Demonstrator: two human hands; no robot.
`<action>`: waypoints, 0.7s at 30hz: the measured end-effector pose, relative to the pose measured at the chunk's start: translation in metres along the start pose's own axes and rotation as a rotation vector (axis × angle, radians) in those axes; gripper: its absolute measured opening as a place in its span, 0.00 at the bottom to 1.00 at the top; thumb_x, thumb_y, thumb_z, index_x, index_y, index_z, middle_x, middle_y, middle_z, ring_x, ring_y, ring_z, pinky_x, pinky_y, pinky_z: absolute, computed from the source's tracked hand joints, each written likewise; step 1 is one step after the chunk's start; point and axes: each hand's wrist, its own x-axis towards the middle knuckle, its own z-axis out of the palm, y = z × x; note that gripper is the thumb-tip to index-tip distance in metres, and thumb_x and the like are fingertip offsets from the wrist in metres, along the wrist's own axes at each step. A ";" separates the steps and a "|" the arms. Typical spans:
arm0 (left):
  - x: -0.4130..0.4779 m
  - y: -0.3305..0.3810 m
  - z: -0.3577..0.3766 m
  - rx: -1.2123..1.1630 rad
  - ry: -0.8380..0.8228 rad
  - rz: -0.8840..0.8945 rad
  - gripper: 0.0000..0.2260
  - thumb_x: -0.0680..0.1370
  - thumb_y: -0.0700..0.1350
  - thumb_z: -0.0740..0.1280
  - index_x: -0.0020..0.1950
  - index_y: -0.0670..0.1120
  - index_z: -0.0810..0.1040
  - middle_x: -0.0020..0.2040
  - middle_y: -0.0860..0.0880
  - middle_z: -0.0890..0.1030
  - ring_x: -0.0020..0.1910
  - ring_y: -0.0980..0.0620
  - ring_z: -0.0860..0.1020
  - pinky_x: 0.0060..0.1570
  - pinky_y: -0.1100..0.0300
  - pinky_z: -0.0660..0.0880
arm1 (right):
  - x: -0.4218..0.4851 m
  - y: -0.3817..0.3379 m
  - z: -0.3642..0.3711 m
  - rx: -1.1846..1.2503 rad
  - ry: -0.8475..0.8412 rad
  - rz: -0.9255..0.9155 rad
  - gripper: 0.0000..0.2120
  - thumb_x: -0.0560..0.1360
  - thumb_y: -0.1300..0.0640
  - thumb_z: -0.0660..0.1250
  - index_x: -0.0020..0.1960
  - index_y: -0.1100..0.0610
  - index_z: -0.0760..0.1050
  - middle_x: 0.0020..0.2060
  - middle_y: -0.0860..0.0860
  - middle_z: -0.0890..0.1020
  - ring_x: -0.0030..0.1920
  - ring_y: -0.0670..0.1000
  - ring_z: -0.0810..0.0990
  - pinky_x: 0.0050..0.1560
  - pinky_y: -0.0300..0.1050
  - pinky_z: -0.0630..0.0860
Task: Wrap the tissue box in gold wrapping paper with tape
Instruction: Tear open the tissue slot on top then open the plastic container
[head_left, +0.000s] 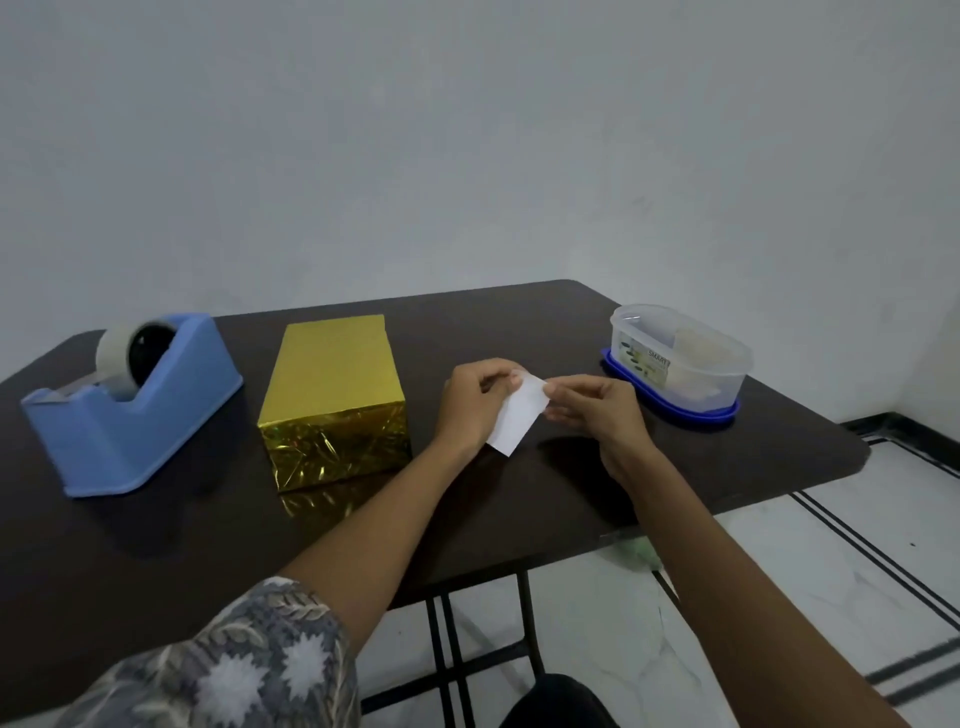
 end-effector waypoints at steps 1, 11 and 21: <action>-0.001 0.000 0.000 -0.014 -0.012 -0.003 0.06 0.77 0.38 0.66 0.49 0.42 0.83 0.46 0.52 0.80 0.44 0.57 0.76 0.44 0.67 0.73 | -0.001 0.000 0.001 -0.006 0.008 -0.001 0.02 0.72 0.65 0.70 0.44 0.61 0.81 0.40 0.54 0.84 0.38 0.49 0.83 0.37 0.36 0.79; 0.001 -0.001 0.001 -0.036 0.026 -0.068 0.06 0.77 0.38 0.66 0.51 0.41 0.82 0.46 0.52 0.80 0.43 0.60 0.75 0.47 0.65 0.71 | -0.004 -0.005 0.002 -0.007 0.011 0.029 0.04 0.75 0.61 0.66 0.45 0.59 0.80 0.40 0.52 0.84 0.38 0.47 0.84 0.39 0.36 0.80; -0.001 0.002 0.001 -0.019 0.010 -0.044 0.07 0.77 0.39 0.66 0.51 0.41 0.82 0.45 0.54 0.78 0.40 0.64 0.73 0.46 0.64 0.70 | -0.006 -0.007 0.004 -0.080 0.002 -0.004 0.06 0.75 0.64 0.65 0.42 0.59 0.80 0.37 0.51 0.84 0.34 0.46 0.83 0.37 0.35 0.80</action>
